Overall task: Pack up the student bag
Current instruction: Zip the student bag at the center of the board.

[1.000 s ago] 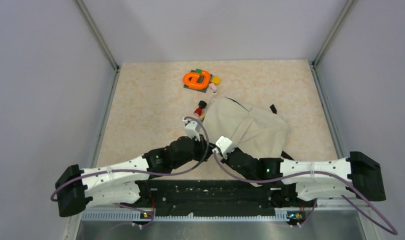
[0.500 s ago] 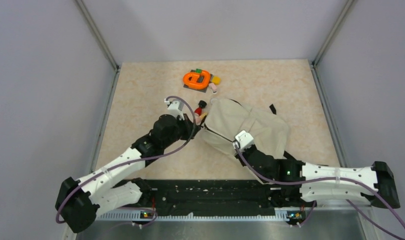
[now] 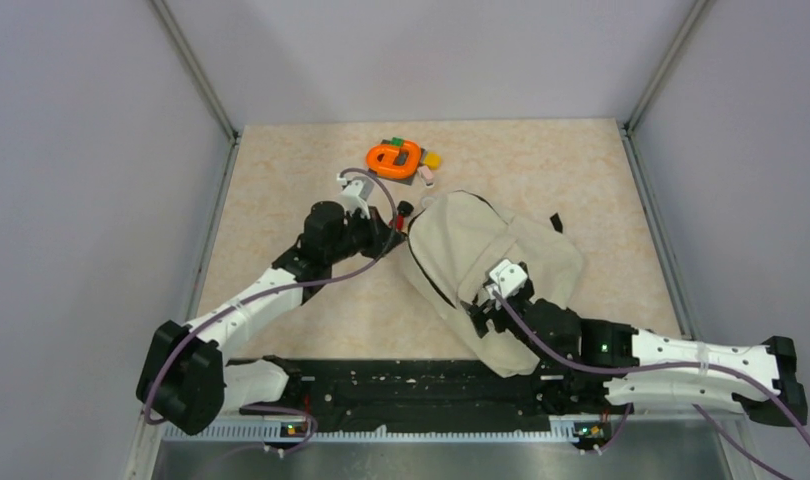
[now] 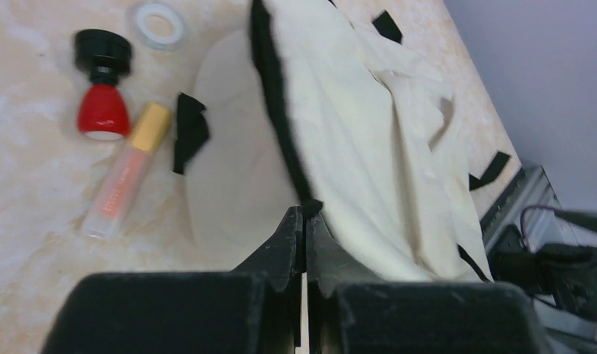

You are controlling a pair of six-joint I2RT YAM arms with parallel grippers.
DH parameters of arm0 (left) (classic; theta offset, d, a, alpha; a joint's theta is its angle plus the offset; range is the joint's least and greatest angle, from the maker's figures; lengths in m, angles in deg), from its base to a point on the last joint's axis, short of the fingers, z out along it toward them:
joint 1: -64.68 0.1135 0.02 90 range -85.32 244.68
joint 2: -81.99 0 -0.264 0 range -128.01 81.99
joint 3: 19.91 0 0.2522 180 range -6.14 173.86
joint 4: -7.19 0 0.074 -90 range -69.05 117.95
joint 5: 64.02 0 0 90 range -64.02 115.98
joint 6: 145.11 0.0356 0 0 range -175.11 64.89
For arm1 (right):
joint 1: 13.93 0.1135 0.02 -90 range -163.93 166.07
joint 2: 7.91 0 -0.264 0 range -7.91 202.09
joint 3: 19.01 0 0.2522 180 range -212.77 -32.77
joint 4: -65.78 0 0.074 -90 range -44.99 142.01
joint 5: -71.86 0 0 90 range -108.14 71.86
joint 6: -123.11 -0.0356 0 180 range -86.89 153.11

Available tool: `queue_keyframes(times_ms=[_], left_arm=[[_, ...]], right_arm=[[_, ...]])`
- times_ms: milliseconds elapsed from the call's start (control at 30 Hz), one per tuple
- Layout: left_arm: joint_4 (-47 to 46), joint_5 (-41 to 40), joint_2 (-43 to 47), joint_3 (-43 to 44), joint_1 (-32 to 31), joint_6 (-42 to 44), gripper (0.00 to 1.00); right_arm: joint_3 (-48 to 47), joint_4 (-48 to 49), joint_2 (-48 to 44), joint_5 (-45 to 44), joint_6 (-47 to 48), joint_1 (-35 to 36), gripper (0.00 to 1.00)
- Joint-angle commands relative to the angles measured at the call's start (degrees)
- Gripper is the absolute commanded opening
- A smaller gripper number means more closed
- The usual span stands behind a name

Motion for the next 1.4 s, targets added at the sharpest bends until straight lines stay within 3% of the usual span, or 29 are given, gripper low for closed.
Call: queue_keyframes(times_ms=[0,133,300,600,767,867,1033,1167,1367], left_arm=[[-13.28,9.31,4.78,-5.78,-2.64,3.01,0.0],[-14.71,9.02,7.56,-10.26,-3.05,0.01,0.0],[-15.05,9.04,11.74,-13.07,-3.36,-1.27,0.0],[-8.86,1.68,22.22,-16.51,-3.41,-1.78,0.0],[-5.27,1.1,26.07,-16.75,-3.47,-1.53,0.0],[-4.23,1.25,27.32,-16.86,-3.42,-1.61,0.0],[-2.02,-2.32,29.02,-16.18,-3.41,-1.22,0.0],[3.71,-11.64,29.75,-10.43,-3.31,-1.05,0.0],[13.83,-16.7,23.61,0.85,-3.22,1.08,0.0]], right_arm=[[-6.56,4.92,1.18,5.15,3.38,0.12,0.84],[-10.2,10.33,8.08,4.95,6.04,-1.22,0.91],[-18.21,9.2,21.06,13.81,0.05,-9.93,0.84],[-19.12,17.07,35.41,23.94,3.7,-10.18,0.81],[-19.4,21.12,40.81,22.4,6.02,-10.17,0.78],[-21.96,20.62,43.35,17.79,7.4,-10.08,0.6],[-22.15,20.46,41.25,13.26,9.93,-8.47,0.02],[-18.75,20.55,33.37,13.55,13.8,-5.78,0.0],[-16.78,13.48,18.83,20.15,15.96,-4.5,0.0]])
